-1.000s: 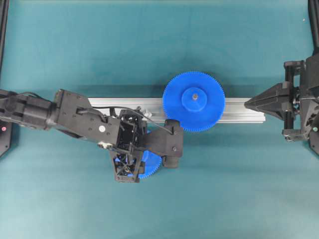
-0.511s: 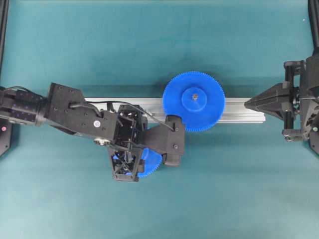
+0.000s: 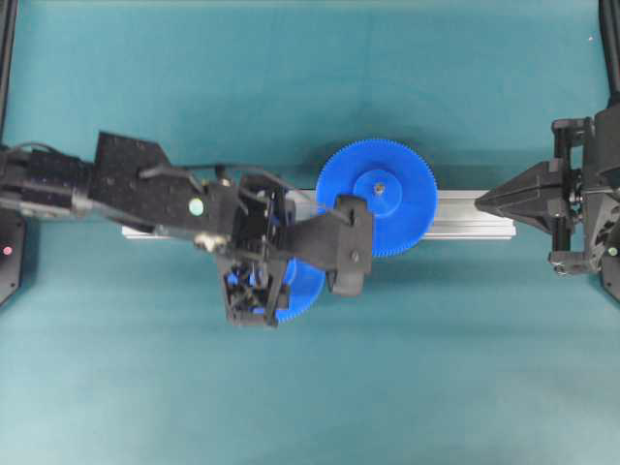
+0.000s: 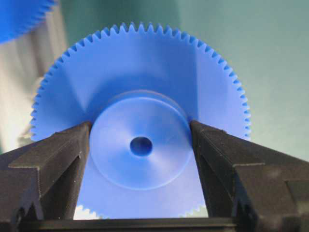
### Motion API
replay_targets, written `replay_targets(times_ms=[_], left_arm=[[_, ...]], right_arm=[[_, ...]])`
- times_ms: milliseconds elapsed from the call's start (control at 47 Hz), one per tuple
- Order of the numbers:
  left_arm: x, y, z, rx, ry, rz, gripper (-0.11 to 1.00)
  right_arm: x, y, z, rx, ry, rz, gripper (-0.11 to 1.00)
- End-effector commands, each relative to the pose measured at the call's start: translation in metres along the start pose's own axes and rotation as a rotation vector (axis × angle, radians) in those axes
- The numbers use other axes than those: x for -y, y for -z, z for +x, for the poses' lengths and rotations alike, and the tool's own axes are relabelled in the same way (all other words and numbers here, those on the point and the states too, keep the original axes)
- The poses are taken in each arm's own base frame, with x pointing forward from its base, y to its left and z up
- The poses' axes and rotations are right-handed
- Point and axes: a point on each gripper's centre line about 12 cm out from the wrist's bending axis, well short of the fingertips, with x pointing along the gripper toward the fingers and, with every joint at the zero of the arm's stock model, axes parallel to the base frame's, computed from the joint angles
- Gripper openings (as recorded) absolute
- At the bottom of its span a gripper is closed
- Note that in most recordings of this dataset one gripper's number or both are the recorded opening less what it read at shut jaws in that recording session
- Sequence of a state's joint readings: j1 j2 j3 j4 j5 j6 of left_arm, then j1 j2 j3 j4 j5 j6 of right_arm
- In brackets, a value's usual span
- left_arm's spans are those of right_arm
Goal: Insert the small gear onto the shaft.
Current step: 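Carry the gear over the empty left shaft beside the large gear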
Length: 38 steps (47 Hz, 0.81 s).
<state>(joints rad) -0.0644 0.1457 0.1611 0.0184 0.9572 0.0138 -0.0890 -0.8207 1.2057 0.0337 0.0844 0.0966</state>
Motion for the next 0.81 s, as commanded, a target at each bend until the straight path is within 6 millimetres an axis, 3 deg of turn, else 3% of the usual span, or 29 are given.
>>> replay_targets(times_ms=[0,787], left_arm=[[-0.006,-0.011,-0.033,0.084,-0.009,-0.004,0.69],[-0.051,-0.003,-0.052,0.091,-0.051,-0.015,0.69]], right_arm=[[0.000,-0.002,0.000,0.008,0.000,0.014,0.02],[0.000,-0.002,0.000,0.012,0.000,0.014,0.02]])
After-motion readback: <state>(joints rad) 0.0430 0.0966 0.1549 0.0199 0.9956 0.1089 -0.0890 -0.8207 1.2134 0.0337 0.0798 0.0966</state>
